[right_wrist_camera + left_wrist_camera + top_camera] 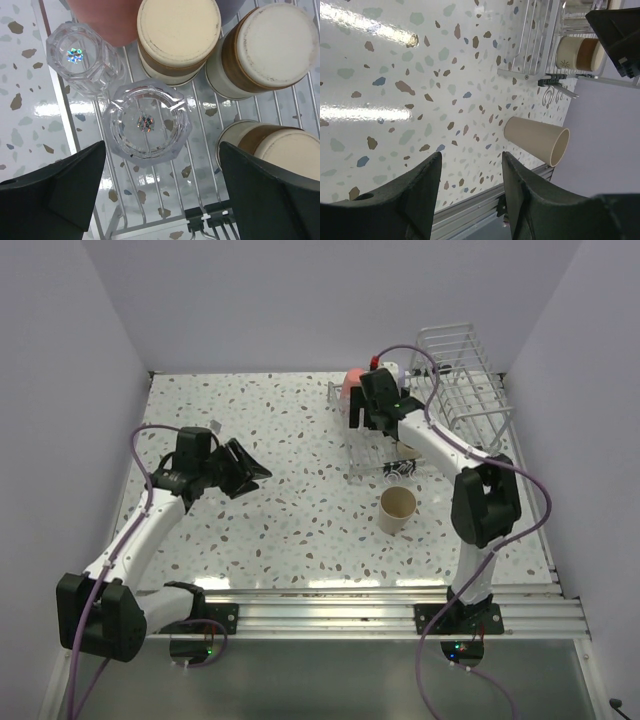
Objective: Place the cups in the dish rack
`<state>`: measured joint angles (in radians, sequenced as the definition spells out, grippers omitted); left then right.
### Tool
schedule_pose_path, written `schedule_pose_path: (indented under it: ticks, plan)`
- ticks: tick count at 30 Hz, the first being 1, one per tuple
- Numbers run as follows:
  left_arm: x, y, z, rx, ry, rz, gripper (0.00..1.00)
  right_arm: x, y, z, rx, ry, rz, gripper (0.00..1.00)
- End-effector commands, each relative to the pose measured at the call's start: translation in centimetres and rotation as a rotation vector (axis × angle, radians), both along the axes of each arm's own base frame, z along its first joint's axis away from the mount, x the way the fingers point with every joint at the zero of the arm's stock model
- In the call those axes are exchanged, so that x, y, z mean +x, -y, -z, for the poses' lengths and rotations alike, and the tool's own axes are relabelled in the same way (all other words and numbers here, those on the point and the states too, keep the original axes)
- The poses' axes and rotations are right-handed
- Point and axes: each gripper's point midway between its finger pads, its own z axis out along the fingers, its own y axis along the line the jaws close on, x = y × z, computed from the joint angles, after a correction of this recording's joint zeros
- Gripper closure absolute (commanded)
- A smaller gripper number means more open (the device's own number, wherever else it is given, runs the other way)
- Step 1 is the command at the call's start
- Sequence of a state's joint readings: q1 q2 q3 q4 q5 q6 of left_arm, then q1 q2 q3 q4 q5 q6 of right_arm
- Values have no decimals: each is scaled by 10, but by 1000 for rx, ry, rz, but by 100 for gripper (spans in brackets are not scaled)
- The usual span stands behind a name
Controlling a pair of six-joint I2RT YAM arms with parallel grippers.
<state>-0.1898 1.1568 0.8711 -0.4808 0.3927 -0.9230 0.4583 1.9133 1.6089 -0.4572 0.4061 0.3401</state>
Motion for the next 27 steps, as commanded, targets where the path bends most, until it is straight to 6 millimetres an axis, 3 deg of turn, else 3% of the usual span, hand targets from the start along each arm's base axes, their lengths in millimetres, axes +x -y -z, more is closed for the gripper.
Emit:
schedule_pose_path:
  ticks: [1,8,9,11,12,14,15,16,17,18,19,20,21,27]
  plan:
    - [-4,-2,-7,0,27,17,45,-10,1,-61,61,118,9,2]
    - [4,1,-17,107,84,66,45,-55,2,-115,133,184,-4,2]
    - [0,15,-18,128,86,112,45,-60,4,-121,152,191,3,2]
    - [13,35,-25,173,105,163,47,-79,11,-139,194,210,8,2]
    - [15,59,-29,180,108,229,47,-87,14,-146,209,218,15,2]
    - [17,84,-32,185,112,288,49,-102,21,-150,229,211,30,2]
    - [13,107,-23,195,94,349,49,-114,27,-166,255,240,31,2]
    - [20,121,-38,193,138,371,49,-121,31,-170,263,245,37,2]
    - [10,141,-38,199,140,429,49,-134,40,-179,270,258,44,2]
    - [10,154,-25,219,112,465,49,-141,44,-182,270,260,49,2]
    - [14,168,-39,226,154,491,50,-148,51,-186,268,267,62,2]
    - [12,177,-36,241,151,518,50,-157,55,-183,261,251,66,2]
    - [6,194,-32,258,140,566,53,-167,64,-192,271,275,76,2]
    - [-17,236,-15,271,137,675,54,-199,91,-196,248,294,118,2]
